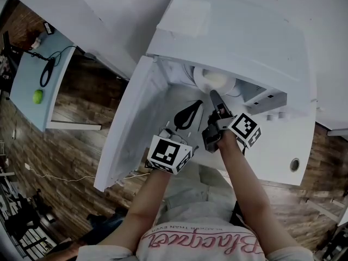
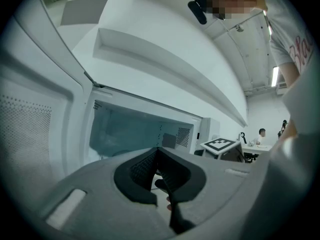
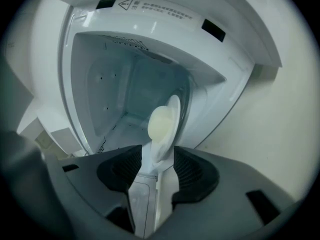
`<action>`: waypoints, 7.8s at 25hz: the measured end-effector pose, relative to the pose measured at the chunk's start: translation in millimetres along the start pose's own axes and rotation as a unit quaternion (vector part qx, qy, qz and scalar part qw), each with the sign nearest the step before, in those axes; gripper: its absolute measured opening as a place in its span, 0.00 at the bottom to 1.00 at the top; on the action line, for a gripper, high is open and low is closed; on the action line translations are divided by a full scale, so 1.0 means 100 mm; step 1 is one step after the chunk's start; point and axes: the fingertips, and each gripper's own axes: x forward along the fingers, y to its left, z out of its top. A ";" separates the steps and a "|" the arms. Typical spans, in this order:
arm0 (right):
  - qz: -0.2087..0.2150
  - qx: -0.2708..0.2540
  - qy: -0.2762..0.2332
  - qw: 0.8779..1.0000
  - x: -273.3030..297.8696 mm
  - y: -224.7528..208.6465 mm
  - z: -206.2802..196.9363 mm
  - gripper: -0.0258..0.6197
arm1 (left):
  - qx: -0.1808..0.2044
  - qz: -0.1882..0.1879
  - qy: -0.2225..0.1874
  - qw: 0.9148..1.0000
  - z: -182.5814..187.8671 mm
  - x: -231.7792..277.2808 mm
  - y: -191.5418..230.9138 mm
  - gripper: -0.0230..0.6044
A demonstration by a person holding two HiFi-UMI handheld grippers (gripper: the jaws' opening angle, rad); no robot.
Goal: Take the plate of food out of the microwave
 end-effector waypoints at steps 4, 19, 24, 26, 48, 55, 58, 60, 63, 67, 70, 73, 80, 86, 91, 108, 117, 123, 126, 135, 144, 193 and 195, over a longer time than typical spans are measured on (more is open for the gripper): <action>-0.023 0.038 -0.004 0.999 0.07 -0.08 0.03 0.36 | 0.002 0.003 0.002 1.000 0.01 0.03 0.04 0.04; -0.084 0.082 0.000 0.993 0.07 -0.21 0.07 0.12 | -0.005 0.006 0.012 1.000 -0.05 0.14 0.11 0.04; -0.061 0.114 -0.006 0.992 0.04 -0.21 0.12 0.10 | -0.005 -0.002 0.017 1.000 -0.09 0.18 0.04 0.04; -0.042 0.128 -0.013 0.991 0.02 -0.20 0.13 0.09 | -0.006 -0.004 0.019 1.000 -0.11 0.17 0.03 0.04; 0.042 0.143 -0.023 0.989 -0.25 -0.22 0.13 0.07 | -0.011 -0.003 0.029 1.000 -0.30 0.02 -0.14 0.05; 0.052 0.137 -0.023 0.989 -0.34 -0.22 0.09 0.07 | -0.010 0.003 0.028 1.000 -0.34 -0.05 -0.18 0.04; 0.059 0.134 -0.024 0.989 -0.37 -0.20 0.07 0.07 | -0.011 0.004 0.027 1.000 -0.35 -0.09 -0.20 0.05; 0.064 0.132 -0.025 0.989 -0.40 -0.18 0.06 0.07 | -0.012 0.006 0.027 1.000 -0.36 -0.12 -0.20 0.04; 0.066 0.130 -0.024 0.989 -0.48 -0.17 0.03 0.07 | -0.013 0.008 0.024 1.000 -0.37 -0.16 -0.24 0.04; 0.072 0.131 -0.022 0.989 -0.57 -0.18 0.00 0.07 | -0.010 0.009 0.020 1.000 -0.36 -0.21 -0.31 0.04; 0.075 0.128 -0.020 0.989 -0.59 -0.16 0.00 0.07 | -0.010 0.011 0.018 1.000 -0.35 -0.22 -0.31 0.04; 0.082 0.126 -0.021 0.988 -0.62 -0.14 0.01 0.07 | -0.009 0.010 0.016 1.000 -0.36 -0.23 -0.33 0.04; 0.089 0.121 -0.017 0.988 -0.65 -0.14 -0.03 0.07 | -0.004 0.002 0.019 1.000 -0.38 -0.20 -0.35 0.04; 0.092 0.113 -0.010 0.989 -0.69 -0.15 -0.07 0.07 | -0.005 0.001 0.013 1.000 -0.37 -0.18 -0.34 0.04; 0.095 0.118 -0.016 0.988 -0.75 -0.13 -0.08 0.07 | -0.006 -0.006 0.014 1.000 -0.35 -0.18 -0.36 0.04; 0.099 0.106 -0.034 0.989 -0.99 0.06 -0.34 0.07 | -0.004 -0.036 0.013 0.999 -0.21 -0.54 -0.38 0.04; 0.104 0.100 -0.040 0.989 -1.12 0.15 -0.44 0.07 | 0.002 -0.037 0.007 0.999 -0.13 -0.74 -0.39 0.05; 0.107 0.094 -0.040 0.989 -1.18 0.24 -0.47 0.07 | 0.003 -0.039 0.002 0.999 -0.05 -0.81 -0.39 0.04; 0.109 0.093 -0.040 0.989 -1.23 0.29 -0.49 0.07 | 0.002 -0.038 -0.001 0.999 0.00 -0.82 -0.38 0.05; 0.105 0.089 -0.043 0.990 -1.37 0.38 -0.47 0.07 | 0.001 -0.044 -0.009 0.999 0.13 -0.83 -0.43 0.04; 0.110 0.084 -0.049 0.989 -1.50 0.55 -0.42 0.07 | 0.004 -0.050 -0.018 0.999 0.30 -0.86 -0.47 0.04; 0.190 0.035 -0.062 0.979 -1.57 1.70 0.07 0.07 | 0.031 -0.051 -0.118 0.991 1.21 -0.90 -0.50 0.04; 0.194 0.033 -0.064 0.978 -1.57 1.73 0.10 0.07 | 0.036 -0.054 -0.121 0.991 1.25 -0.89 -0.52 0.05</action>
